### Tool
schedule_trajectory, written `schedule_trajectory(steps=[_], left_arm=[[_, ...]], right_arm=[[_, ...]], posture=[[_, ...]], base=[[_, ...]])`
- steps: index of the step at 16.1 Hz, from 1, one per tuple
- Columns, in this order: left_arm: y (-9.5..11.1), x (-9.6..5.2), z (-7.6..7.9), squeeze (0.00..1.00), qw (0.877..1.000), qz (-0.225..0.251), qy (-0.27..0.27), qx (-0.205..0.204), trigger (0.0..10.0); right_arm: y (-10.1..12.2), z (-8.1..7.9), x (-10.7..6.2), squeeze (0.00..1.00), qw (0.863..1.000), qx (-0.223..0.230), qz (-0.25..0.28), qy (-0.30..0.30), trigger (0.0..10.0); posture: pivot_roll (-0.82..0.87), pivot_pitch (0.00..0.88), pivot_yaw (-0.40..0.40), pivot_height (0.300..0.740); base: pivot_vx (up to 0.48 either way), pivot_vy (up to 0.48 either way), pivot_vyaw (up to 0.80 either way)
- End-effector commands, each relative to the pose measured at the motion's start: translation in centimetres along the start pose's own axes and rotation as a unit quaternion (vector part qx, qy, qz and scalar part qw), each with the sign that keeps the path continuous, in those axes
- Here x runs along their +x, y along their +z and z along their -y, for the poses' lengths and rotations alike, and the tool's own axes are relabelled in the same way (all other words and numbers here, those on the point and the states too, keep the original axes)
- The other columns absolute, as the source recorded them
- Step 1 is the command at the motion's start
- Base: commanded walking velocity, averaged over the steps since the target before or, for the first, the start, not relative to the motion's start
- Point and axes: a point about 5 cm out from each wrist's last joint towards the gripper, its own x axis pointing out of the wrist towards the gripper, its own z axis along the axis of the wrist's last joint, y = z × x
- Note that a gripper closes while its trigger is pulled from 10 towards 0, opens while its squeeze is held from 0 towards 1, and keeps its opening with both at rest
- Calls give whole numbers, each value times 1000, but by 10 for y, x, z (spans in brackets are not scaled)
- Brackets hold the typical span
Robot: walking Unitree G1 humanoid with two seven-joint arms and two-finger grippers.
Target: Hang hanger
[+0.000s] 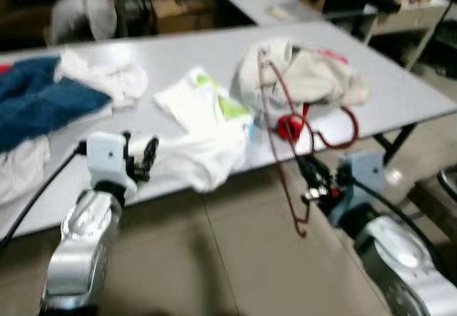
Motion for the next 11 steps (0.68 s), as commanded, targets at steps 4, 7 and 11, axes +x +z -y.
schedule_trajectory(steps=[4, 7, 11], left_arm=[[-9, 8, 18, 988, 989, -34, -137, 45, 10000], [-10, 26, 10, 1000, 959, -66, -226, 158, 10000], [-14, 44, -8, 0, 916, -104, -283, 264, 10000]], right_arm=[[-3, 11, -6, 0, 1000, -7, -8, -24, 10000], [0, 18, -8, 0, 999, -16, -7, -27, 10000], [3, 25, -12, 0, 999, -33, -9, -37, 10000]], posture=[[-6, 0, 42, 740], [-17, 0, 62, 740], [-41, 0, 88, 740]], base=[[0, 0, 0], [0, 0, 0], [0, 0, 0]])
